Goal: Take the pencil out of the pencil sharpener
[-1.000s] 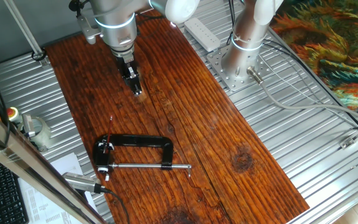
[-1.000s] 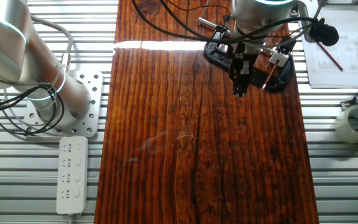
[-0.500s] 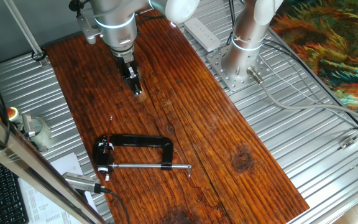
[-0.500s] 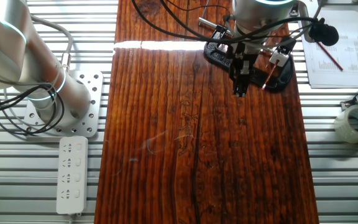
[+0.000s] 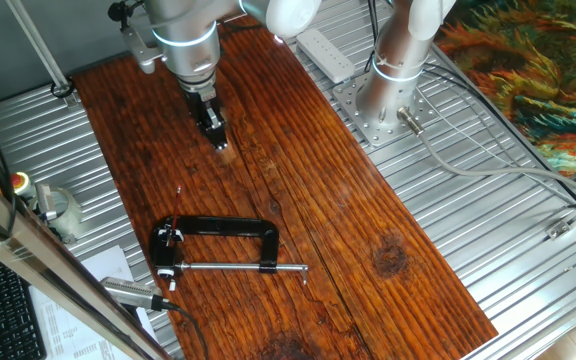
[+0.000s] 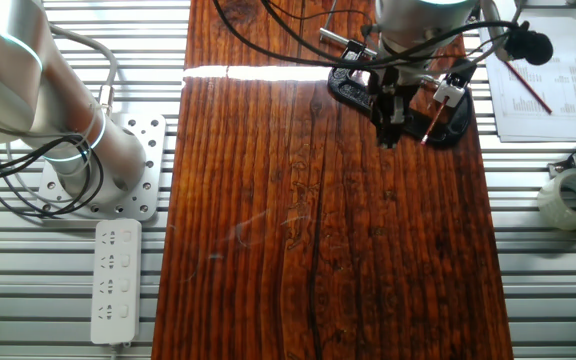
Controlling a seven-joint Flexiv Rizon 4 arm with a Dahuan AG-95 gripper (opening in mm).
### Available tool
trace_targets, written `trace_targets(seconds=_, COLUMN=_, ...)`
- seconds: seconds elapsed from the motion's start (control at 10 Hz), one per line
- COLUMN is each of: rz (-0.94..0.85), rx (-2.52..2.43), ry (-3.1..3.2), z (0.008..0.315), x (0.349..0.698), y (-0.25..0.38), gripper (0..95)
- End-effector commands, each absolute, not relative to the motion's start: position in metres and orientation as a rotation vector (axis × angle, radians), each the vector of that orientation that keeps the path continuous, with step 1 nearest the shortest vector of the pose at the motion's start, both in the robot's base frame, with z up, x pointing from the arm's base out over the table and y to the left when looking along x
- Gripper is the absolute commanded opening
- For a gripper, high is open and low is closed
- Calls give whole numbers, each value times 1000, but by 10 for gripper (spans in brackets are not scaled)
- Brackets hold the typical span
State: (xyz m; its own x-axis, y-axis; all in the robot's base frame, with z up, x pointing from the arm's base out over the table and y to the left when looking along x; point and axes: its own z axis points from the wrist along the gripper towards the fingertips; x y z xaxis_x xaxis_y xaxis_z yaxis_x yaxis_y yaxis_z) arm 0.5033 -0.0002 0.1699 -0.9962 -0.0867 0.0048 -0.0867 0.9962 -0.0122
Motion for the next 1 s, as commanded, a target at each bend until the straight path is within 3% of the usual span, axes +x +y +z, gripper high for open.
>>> trace_targets(seconds=0.1, rz=19, rx=147, ry=-3133, z=168, x=509, y=0, gripper=0)
trace_targets(seconds=1.0, rz=11, rx=404, ry=-3085, z=142, x=600, y=14, gripper=0)
